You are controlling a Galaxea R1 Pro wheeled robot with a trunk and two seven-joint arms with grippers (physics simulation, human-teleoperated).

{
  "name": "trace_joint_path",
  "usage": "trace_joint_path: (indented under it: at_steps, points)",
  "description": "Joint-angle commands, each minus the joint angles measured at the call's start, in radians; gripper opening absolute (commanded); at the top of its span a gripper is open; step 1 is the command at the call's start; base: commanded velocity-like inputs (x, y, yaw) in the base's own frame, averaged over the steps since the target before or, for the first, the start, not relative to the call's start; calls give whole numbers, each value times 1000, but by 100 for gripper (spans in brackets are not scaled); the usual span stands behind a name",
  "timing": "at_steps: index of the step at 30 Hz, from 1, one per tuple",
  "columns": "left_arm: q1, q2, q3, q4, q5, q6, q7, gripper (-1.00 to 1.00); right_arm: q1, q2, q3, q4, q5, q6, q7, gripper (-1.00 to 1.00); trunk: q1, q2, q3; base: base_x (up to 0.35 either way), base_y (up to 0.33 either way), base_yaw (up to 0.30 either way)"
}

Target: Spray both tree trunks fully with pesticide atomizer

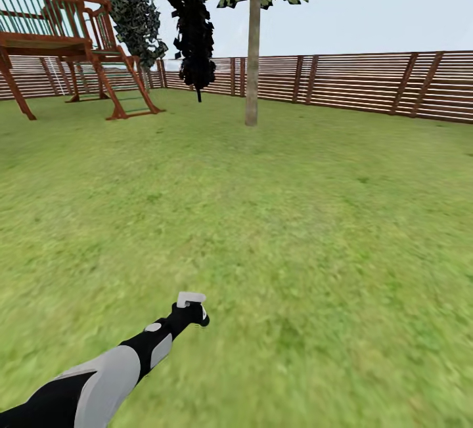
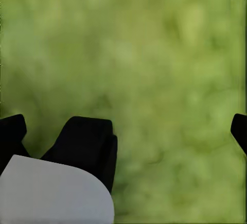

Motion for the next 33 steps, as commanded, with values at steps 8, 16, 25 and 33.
trace_joint_path:
  at_steps: [8,16,25,33]
  points:
    - [-1,-2,9,0,-10,-3,-2,-100,-1,-1,-8,4,9,-7,0,100,0,0,-1,350,0,0]
    - [-1,-8,9,0,-10,-3,-2,-100,-1,-1,-8,4,9,-7,0,100,0,0,-1,350,0,0]
    - [-1,-17,9,0,-12,-3,-3,-100,-1,-1,-8,4,9,-7,0,100,0,0,-1,350,0,0]
    - [-1,-16,9,0,-12,-2,-3,-100,-1,-1,-8,4,9,-7,0,100,0,0,-1,350,0,0]
